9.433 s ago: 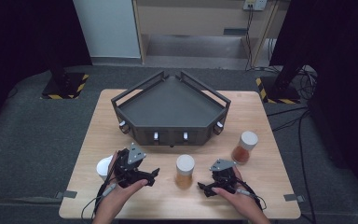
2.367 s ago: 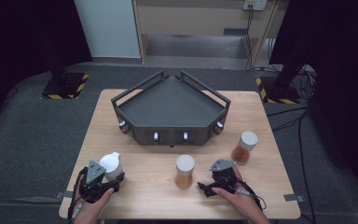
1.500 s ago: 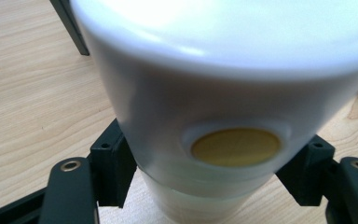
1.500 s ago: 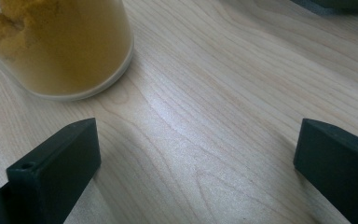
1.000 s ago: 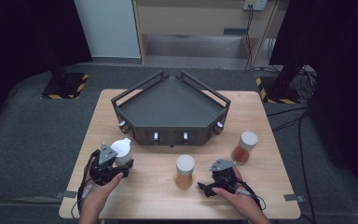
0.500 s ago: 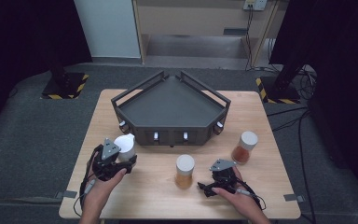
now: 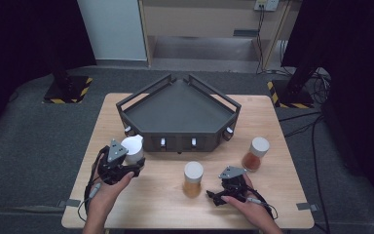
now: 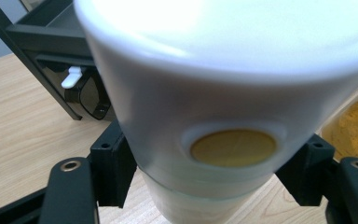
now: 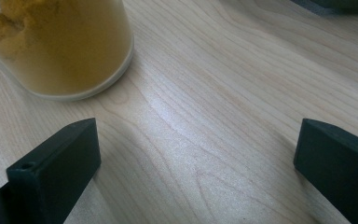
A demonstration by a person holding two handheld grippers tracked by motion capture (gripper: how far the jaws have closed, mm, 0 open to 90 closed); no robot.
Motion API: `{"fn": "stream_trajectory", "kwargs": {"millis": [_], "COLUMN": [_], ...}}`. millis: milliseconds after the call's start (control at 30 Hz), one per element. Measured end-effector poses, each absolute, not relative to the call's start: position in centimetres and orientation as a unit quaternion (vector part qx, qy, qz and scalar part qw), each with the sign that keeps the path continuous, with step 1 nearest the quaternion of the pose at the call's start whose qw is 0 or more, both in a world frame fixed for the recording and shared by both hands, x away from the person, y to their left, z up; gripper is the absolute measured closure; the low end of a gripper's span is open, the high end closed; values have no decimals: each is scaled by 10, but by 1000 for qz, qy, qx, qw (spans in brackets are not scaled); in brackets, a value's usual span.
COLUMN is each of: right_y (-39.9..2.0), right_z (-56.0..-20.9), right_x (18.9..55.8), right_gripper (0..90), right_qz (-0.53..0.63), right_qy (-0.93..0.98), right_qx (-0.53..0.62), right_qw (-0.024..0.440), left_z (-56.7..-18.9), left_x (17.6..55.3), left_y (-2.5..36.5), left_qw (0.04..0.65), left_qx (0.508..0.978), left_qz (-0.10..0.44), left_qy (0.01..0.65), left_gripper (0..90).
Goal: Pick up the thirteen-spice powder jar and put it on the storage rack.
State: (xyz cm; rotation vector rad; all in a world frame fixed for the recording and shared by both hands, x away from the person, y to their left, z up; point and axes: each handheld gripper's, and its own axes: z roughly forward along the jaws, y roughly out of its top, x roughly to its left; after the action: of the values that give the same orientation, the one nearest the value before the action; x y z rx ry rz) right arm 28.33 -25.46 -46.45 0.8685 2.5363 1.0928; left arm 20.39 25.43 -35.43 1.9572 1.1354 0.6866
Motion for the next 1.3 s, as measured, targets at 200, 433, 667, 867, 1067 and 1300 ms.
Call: {"fn": "stream_trajectory", "kwargs": {"millis": [200, 433, 667, 867, 1067, 1300], "right_y": [-255, -255, -255, -255, -255, -255], "right_z": [-464, -465, -465, -465, -464, -465], "right_x": [283, 283, 283, 283, 283, 283], "right_gripper": [6, 6, 6, 6, 6, 6], "right_qz": [375, 375, 375, 375, 375, 375], "right_qy": [869, 869, 869, 869, 869, 869], "right_qx": [298, 298, 298, 298, 298, 298], "right_qw": [123, 123, 123, 123, 123, 123], "left_z": [-346, -338, -331, -327, -323, -317], "left_x": [206, 209, 213, 215, 217, 219], "left_y": [253, 251, 250, 249, 248, 248], "left_qw": [381, 384, 385, 385, 387, 387], "left_qx": [767, 767, 768, 770, 770, 771], "left_qz": [270, 272, 272, 273, 273, 276], "left_qy": [440, 436, 433, 430, 428, 425], "left_gripper": [292, 292, 292, 292, 292, 292]}}
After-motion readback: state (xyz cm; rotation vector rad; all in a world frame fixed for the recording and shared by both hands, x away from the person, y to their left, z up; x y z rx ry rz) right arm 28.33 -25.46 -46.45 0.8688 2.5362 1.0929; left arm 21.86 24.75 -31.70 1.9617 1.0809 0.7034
